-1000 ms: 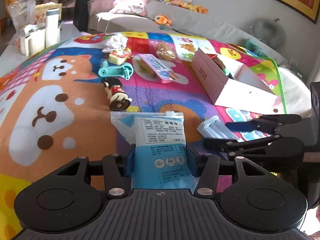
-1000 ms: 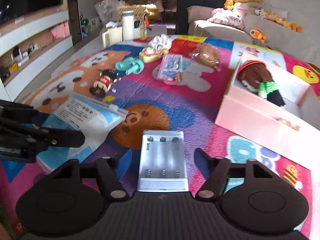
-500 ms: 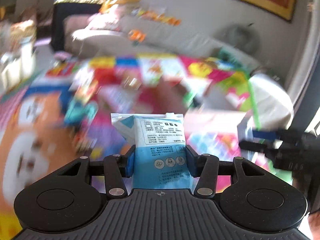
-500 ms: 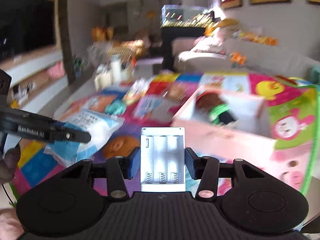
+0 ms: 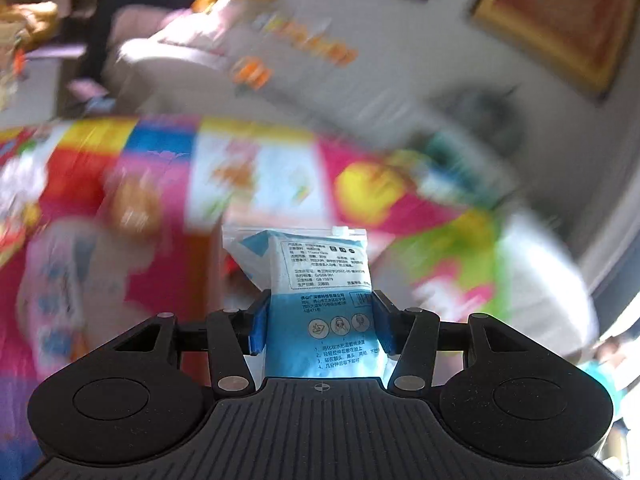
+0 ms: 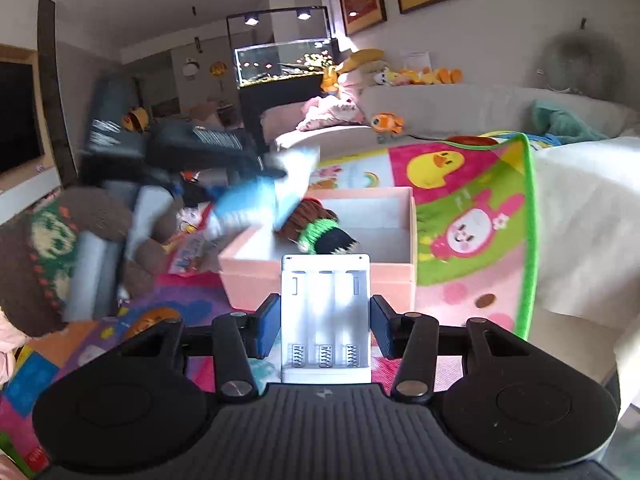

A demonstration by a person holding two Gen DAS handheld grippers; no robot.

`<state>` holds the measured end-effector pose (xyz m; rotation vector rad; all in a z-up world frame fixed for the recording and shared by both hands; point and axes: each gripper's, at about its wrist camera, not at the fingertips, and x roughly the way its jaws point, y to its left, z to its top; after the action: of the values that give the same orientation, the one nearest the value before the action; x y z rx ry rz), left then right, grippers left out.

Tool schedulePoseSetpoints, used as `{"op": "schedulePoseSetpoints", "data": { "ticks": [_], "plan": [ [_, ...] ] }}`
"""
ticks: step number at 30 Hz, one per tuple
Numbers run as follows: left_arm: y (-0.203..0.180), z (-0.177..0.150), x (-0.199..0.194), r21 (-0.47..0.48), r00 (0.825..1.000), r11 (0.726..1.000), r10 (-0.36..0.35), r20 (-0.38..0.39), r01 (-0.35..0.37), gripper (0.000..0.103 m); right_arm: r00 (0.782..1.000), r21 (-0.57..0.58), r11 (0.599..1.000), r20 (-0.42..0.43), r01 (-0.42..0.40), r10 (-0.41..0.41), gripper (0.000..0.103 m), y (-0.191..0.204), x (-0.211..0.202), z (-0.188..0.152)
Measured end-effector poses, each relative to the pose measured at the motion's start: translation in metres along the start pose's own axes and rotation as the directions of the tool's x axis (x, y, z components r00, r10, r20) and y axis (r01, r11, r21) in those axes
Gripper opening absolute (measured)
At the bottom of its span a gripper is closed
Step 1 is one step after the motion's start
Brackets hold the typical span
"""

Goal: Organize objects
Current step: 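Carry the packet and charger to the pink box and release both inside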

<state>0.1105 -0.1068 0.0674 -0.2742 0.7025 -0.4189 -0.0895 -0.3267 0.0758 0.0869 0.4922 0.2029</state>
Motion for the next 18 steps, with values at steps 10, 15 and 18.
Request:
{"op": "schedulePoseSetpoints", "data": {
  "ticks": [10, 15, 18],
  "plan": [
    [-0.004, -0.005, -0.036, 0.133, 0.985, 0.991, -0.009, 0.174, -0.015, 0.056, 0.999, -0.004, 0.999, -0.008, 0.032, -0.032, 0.047, -0.005, 0.018, -0.002],
    [-0.003, -0.006, -0.042, 0.1, 0.993, 0.988, -0.116, 0.018, 0.114, 0.056, 0.999, 0.002, 0.999, -0.013, 0.036, -0.036, 0.047, -0.006, 0.02, -0.003],
    [-0.007, -0.014, -0.014, 0.089, 0.996, 0.993, -0.071, -0.062, 0.077, 0.054, 0.999, 0.032, 0.999, -0.03, 0.044, -0.043, 0.047, -0.01, 0.027, 0.001]
  ]
}}
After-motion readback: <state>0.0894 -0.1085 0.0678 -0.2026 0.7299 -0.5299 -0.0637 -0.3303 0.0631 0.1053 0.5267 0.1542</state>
